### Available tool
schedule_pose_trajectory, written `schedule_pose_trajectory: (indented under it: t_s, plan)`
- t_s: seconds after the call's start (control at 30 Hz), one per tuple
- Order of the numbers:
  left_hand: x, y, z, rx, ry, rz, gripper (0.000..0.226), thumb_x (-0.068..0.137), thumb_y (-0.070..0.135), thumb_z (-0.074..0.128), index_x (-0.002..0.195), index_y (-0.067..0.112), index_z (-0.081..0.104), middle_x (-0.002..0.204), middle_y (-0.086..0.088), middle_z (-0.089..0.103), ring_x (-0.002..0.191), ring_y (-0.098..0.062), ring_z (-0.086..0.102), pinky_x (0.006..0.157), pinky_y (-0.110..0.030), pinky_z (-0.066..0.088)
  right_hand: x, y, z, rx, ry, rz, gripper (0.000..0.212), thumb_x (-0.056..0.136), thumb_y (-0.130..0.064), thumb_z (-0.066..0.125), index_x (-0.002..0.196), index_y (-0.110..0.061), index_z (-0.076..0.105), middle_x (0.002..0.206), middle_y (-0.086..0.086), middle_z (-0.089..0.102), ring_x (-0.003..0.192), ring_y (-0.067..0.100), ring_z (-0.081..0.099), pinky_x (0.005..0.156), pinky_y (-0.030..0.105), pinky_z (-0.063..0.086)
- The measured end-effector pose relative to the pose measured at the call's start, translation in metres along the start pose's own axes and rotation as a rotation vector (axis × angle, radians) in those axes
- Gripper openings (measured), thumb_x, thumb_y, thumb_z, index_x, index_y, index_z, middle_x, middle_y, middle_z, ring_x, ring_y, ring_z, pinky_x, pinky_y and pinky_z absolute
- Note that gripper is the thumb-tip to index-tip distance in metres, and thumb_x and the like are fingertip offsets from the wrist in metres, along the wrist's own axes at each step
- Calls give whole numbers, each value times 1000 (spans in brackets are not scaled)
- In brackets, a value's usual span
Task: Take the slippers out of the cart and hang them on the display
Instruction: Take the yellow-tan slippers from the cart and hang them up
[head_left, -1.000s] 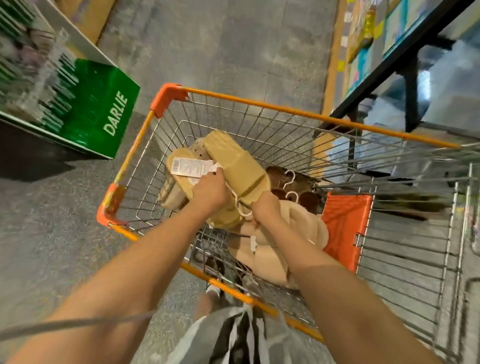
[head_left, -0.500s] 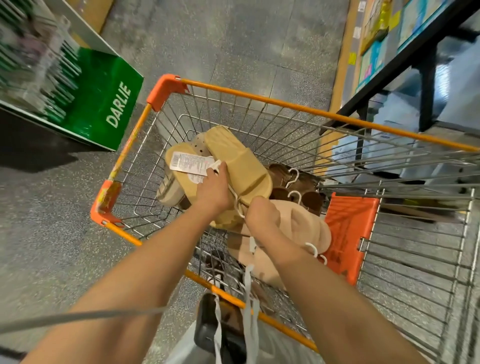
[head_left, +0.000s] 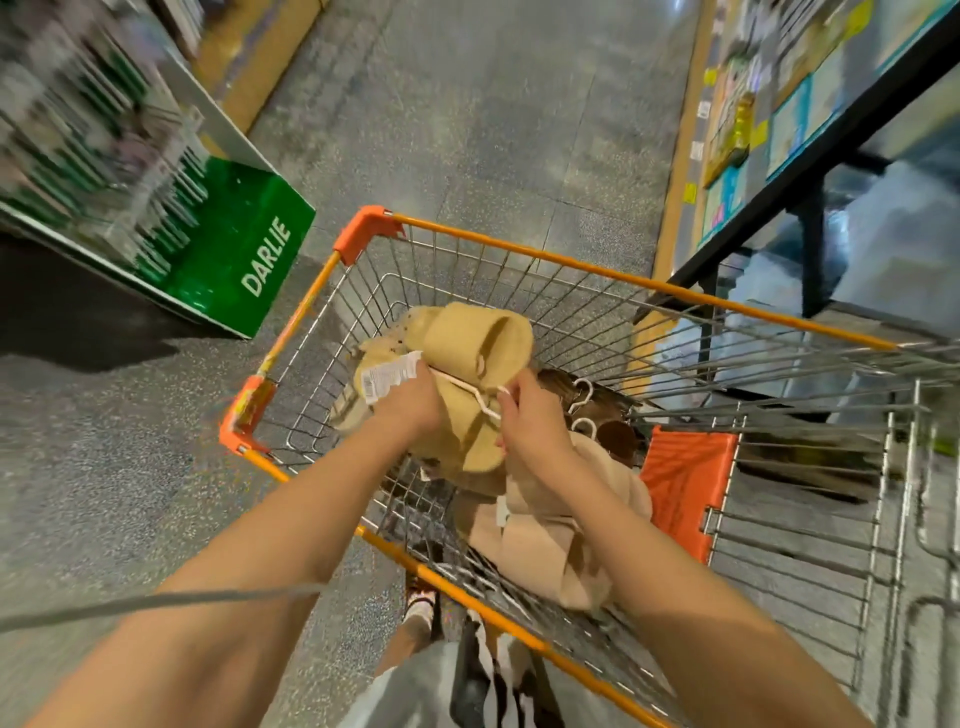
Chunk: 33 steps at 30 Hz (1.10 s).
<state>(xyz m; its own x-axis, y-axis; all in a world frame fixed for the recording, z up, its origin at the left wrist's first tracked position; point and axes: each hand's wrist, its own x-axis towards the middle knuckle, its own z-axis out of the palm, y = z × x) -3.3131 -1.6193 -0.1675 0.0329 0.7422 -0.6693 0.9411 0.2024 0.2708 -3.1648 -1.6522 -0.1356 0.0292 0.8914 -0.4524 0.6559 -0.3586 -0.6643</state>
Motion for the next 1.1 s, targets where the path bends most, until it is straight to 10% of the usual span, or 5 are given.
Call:
schedule_pose_trajectory:
  t_s: [0.33, 0.6, 1.1]
  plan:
    - [-82, 25, -95, -170, 534, 159, 97, 82, 39, 65, 151, 14, 1, 135, -24, 38, 123, -39, 42, 95, -47, 42, -8, -144, -80, -388, 173, -561, 26, 97, -27, 41, 112, -10, 55, 106, 20, 66, 98, 36, 60, 73, 38, 42]
    - [-169, 6, -160, 23, 947, 34, 61, 86, 38, 62, 135, 12, 39, 141, -19, 30, 130, -34, 28, 101, -44, 35, -51, -253, -106, -286, 109, -957, 17, 92, -23, 54, 99, -11, 64, 84, 3, 65, 77, 19, 53, 64, 26, 33]
    - [-391, -214, -139, 129, 1265, -522, 46, 89, 39, 57, 125, 12, 47, 109, -6, 63, 104, -28, 55, 89, -35, 31, -236, -423, 77, -75, -395, -1508, 15, 87, -18, 63, 86, -4, 69, 84, 14, 70, 78, 25, 62, 73, 37, 48]
